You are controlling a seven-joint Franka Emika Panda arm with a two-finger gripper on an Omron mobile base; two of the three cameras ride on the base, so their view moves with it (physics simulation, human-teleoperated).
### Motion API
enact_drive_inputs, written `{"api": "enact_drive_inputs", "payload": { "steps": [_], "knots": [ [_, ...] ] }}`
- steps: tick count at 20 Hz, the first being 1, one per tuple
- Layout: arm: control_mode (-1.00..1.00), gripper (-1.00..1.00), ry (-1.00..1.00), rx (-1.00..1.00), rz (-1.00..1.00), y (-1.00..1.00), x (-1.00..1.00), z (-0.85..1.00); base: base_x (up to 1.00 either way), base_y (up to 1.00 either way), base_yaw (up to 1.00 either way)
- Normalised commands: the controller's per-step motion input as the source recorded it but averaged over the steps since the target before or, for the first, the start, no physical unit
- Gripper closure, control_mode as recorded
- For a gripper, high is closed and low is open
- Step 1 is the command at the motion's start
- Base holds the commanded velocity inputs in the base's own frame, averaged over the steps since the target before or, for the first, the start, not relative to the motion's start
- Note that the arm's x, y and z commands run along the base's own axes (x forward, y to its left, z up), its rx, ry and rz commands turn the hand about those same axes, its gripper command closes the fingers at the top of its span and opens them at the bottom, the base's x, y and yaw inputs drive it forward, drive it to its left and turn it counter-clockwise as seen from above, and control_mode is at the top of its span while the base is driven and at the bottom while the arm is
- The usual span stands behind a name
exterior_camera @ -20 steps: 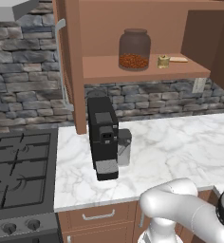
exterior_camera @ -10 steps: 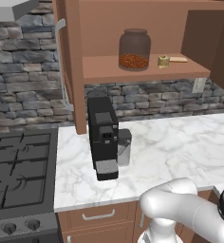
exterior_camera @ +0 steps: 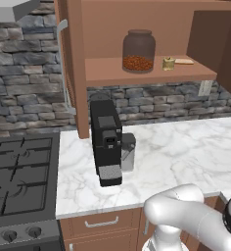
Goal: Pick the candle and jar from the dining table and place them in the open cabinet. Close the cabinet after placing the objects.
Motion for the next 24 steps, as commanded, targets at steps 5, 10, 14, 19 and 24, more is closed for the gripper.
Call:
{"api": "enact_drive_inputs", "payload": {
  "steps": [5, 10, 14, 19, 24],
  "knots": [
    [-1.0, -1.0, 0.0, 0.0, 0.0, 1.0, 0.16, -0.15, 0.0, 0.0, 0.0],
    [-1.0, -1.0, 0.0, -0.05, 0.0, 1.0, 0.55, -0.14, 0.0, 0.0, 0.0],
    [-1.0, -1.0, 0.0, -0.04, 0.0, 0.97, 0.8, -0.03, 0.0, 0.0, 0.0],
    [-1.0, -1.0, 0.0, 0.03, 0.26, 0.14, 1.0, 0.08, 0.0, 0.0, 0.0],
    [-1.0, -1.0, 0.0, 0.03, 0.25, 0.0, 1.0, 0.18, 0.0, 0.0, 0.0]
  ]
}}
